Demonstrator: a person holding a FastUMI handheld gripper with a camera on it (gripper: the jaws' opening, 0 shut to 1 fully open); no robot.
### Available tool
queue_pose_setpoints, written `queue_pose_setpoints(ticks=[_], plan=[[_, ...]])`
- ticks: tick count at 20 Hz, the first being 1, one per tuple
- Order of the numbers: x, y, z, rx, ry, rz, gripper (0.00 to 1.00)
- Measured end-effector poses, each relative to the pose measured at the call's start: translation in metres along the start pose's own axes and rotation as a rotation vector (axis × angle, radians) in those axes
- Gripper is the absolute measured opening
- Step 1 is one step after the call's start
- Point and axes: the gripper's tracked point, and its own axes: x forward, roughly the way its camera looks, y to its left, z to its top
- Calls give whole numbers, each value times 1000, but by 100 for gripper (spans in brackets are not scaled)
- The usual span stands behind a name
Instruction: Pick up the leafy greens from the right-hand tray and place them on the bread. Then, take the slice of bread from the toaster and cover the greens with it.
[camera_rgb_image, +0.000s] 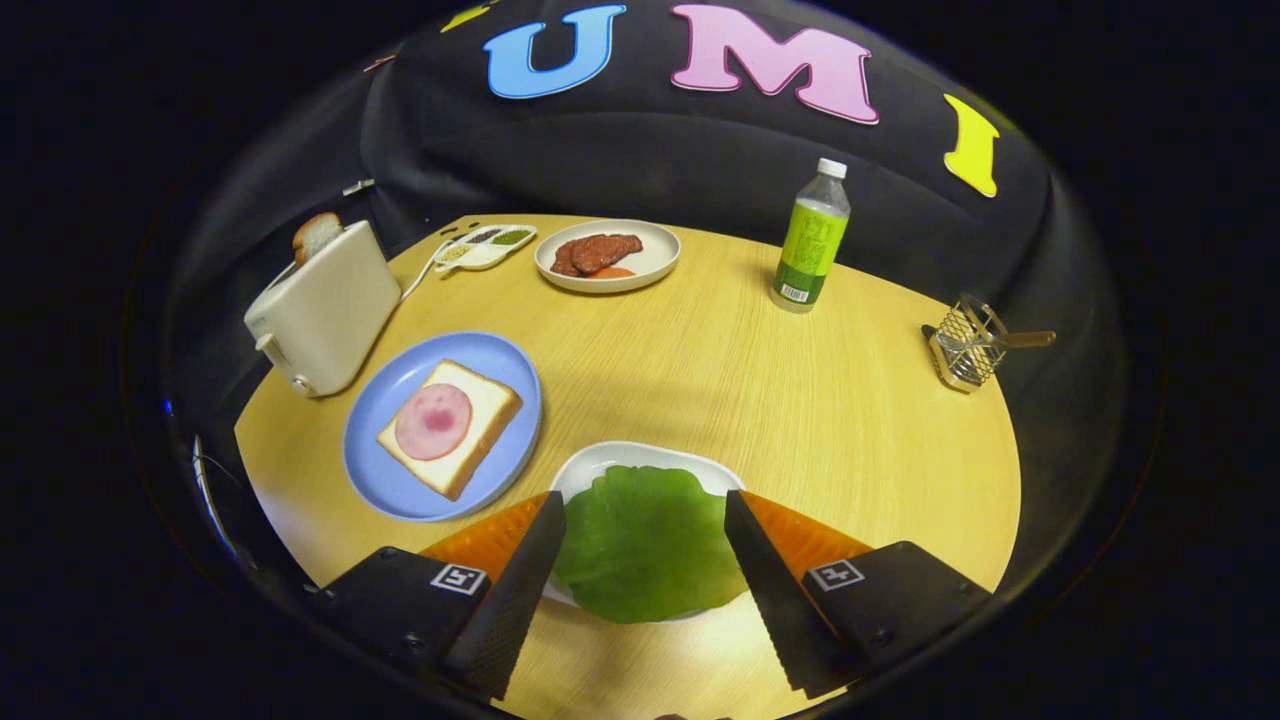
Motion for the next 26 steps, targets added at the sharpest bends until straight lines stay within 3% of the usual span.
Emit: queue_pose_setpoints(ticks=[7,14,16,17,19,21,23,25,26], plan=[[38,2,-25,58,81,40,100],[40,4,-26,-38,82,47,96],[41,5,-26,-41,84,52,86],[42,5,-27,-40,95,54,74],[42,4,-26,-31,114,48,74],[43,1,-25,-1,109,23,27],[43,0,-24,-7,105,23,26],[39,3,-25,12,105,29,7],[40,3,-26,17,110,33,7]])
